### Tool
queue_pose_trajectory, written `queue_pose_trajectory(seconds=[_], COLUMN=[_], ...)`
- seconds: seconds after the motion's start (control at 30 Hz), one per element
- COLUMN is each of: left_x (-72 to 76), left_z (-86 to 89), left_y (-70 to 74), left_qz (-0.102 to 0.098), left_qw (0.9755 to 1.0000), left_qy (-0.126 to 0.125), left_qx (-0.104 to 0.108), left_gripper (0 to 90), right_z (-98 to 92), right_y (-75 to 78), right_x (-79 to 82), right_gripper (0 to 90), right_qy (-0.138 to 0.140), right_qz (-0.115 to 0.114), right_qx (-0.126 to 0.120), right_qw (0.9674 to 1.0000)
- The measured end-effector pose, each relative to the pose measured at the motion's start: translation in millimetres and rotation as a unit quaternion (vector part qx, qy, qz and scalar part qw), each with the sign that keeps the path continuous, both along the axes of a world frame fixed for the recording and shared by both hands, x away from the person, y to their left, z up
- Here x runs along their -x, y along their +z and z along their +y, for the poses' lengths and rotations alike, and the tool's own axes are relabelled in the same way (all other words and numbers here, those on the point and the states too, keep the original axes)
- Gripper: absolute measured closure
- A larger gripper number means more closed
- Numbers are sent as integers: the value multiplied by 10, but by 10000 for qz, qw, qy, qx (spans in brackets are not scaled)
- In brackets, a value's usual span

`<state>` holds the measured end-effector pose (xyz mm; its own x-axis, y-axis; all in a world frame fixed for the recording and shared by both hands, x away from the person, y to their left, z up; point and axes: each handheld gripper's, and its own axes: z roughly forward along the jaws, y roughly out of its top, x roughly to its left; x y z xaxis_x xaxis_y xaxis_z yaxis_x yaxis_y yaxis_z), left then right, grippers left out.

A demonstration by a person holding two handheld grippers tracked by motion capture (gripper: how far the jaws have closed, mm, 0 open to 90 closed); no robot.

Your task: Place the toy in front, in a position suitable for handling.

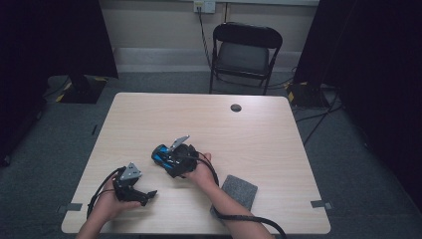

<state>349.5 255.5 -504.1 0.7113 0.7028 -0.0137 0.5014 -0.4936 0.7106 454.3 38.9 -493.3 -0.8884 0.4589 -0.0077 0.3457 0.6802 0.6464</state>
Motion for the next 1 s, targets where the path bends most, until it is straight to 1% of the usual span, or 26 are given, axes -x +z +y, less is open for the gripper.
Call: queue_pose_trajectory(seconds=[0.03,0.2,0.3,0.47,0.6,0.77,0.83,1.0], left_x=[-1,0,-1,-1,-1,0,0,0], left_z=[1,0,2,1,1,0,0,0], left_y=[1,0,1,1,1,0,0,0], left_qz=[0,-2,0,0,-1,-2,-1,-2], left_qw=[10000,10000,10000,10000,10000,10000,10000,10000], left_qy=[-7,4,-11,-10,-12,2,2,1], left_qx=[-13,-1,-19,-13,-17,1,1,0], left_gripper=[0,0,0,0,0,0,0,0], right_z=[-2,8,2,-12,-10,-27,-39,-36], right_y=[-4,-3,0,-9,-3,-5,-3,4], right_x=[0,9,6,12,10,20,15,22], right_gripper=[185,188,225,236,239,240,241,242], right_qy=[-32,-28,-57,-61,-57,-55,-2,-58], right_qz=[40,27,20,-25,-11,-20,-5,7], right_qx=[-40,-16,-28,-112,-83,-113,-103,-69], right_qw=[10000,10000,10000,9999,9999,9999,9999,10000])
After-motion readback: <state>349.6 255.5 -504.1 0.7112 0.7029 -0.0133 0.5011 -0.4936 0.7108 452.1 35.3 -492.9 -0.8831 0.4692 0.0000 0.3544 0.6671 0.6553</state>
